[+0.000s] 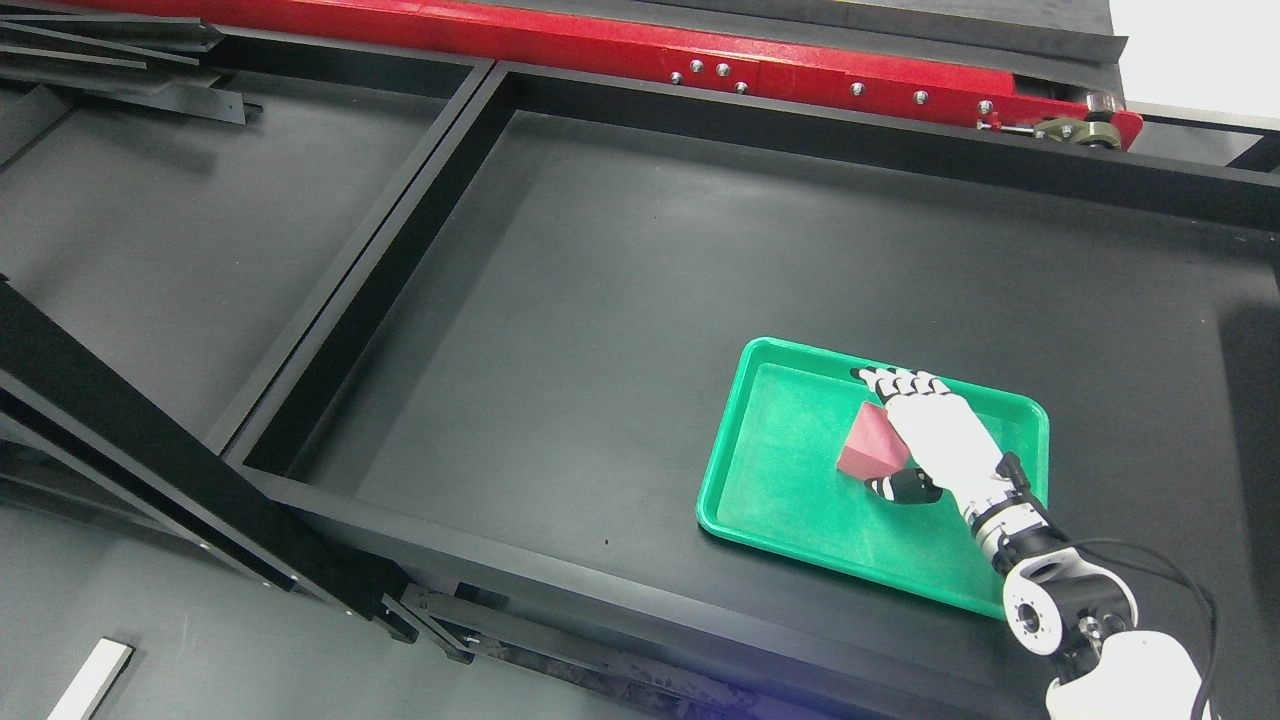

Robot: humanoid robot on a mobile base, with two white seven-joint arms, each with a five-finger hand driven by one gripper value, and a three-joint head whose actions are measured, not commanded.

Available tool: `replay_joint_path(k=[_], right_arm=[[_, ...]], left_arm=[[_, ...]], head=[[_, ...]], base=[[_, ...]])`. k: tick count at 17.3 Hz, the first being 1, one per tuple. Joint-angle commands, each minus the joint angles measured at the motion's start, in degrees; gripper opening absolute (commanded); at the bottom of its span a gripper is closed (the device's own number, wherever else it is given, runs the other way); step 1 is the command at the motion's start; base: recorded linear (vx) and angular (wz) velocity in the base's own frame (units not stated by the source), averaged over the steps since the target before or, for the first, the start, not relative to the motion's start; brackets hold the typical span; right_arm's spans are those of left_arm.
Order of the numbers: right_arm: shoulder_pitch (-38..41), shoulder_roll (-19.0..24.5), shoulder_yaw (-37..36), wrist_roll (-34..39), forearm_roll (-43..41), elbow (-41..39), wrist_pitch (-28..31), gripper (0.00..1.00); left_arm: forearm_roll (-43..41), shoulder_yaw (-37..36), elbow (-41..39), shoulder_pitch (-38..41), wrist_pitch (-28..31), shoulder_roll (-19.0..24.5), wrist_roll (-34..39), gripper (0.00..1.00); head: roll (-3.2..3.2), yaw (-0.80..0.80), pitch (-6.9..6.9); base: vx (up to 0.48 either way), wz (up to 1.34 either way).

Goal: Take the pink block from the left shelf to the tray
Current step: 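Close the right hand fingers around the pink cube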

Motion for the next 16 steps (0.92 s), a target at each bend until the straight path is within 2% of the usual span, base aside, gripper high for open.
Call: replay_joint_path(k=[1,5,12,14,16], right_arm=[[-0.56,-1.80,0.06,0.73,0.03,2.65,0.05,0.99],[-3.46,-1.53,0.23,0.73,-0.05,7.66,-0.12,0.99],[-3.73,-1.27,0.32,-0.05,-0.14,10.83,-0.56,0.97],[-3.73,-1.27,0.23,-0.14,-0.23,10.83,-0.65,0.89],[-3.73,-1.53,0.15,-0.41,-0.41,10.83,-0.74,0.74]], left_arm=[[0.00,0.00,-1.00,-1.85,-0.04,1.00,0.03,1.00],[0.00,0.00,-1.00,-1.85,-0.04,1.00,0.03,1.00],[0.00,0.00,-1.00,-1.85,-0.04,1.00,0.03,1.00],[0.00,0.00,-1.00,-1.85,-0.04,1.00,0.03,1.00],[0.00,0.00,-1.00,-1.85,-0.04,1.00,0.03,1.00]], head=[[0.00,0.00,0.00],[0.00,0.00,0.00],[0.00,0.00,0.00],[0.00,0.00,0.00],[0.00,0.00,0.00]], base=[[0.000,0.00],[0.000,0.00],[0.000,0.00],[0.000,0.00],[0.000,0.00]])
